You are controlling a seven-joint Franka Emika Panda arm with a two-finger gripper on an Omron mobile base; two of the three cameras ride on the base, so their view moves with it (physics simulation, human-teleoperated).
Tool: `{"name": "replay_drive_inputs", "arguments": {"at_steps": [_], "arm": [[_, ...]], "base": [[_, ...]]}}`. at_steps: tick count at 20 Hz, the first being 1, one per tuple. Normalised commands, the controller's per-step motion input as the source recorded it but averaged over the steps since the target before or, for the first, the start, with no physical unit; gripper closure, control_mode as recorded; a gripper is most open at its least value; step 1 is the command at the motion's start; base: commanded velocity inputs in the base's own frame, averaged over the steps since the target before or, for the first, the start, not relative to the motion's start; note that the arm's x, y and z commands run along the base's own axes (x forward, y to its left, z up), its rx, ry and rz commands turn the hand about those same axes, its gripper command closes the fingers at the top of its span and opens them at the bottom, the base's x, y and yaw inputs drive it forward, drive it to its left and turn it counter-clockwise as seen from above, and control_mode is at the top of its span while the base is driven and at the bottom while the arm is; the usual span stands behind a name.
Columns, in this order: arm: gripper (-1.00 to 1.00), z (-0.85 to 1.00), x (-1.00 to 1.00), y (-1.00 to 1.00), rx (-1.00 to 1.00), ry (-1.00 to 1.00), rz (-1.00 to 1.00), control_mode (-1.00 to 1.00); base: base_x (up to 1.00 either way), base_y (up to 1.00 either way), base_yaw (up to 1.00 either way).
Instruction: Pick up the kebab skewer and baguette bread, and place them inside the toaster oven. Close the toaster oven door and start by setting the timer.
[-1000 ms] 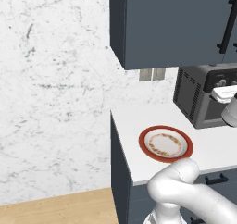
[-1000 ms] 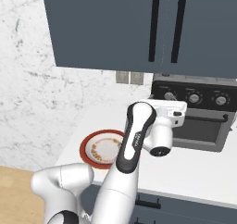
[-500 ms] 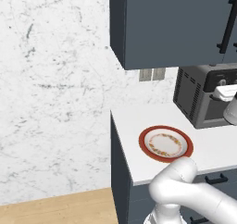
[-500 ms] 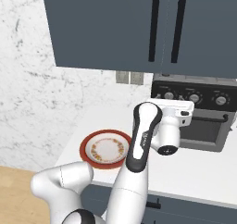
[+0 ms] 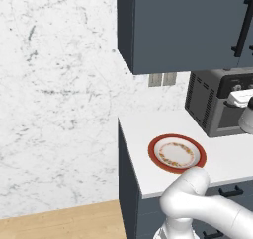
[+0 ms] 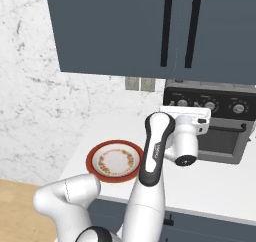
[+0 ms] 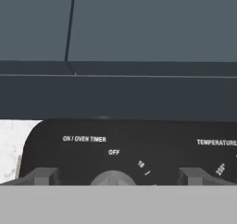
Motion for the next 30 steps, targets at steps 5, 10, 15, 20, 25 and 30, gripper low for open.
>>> {"name": "replay_drive_inputs", "arguments": {"at_steps": [5, 10, 15, 20, 25, 30], "arm": [[-1.0, 0.0, 0.01, 0.0, 0.0, 0.0, 0.06, -1.0], [-1.0, 0.0, 0.02, -0.01, 0.0, 0.0, 0.04, -1.0], [-1.0, -0.05, 0.02, 0.0, 0.0, 0.04, 0.0, -1.0], [-1.0, -0.06, 0.09, 0.0, 0.01, 0.05, 0.0, -1.0], [-1.0, -0.01, 0.16, 0.0, 0.01, 0.02, 0.0, -1.0], [-1.0, 0.0, 0.01, 0.0, 0.0, 0.0, 0.0, -1.0]], "base": [[0.0, 0.0, 0.0], [0.0, 0.0, 0.0], [0.0, 0.0, 0.0], [0.0, 0.0, 0.0], [0.0, 0.0, 0.0], [0.0, 0.0, 0.0]]}}
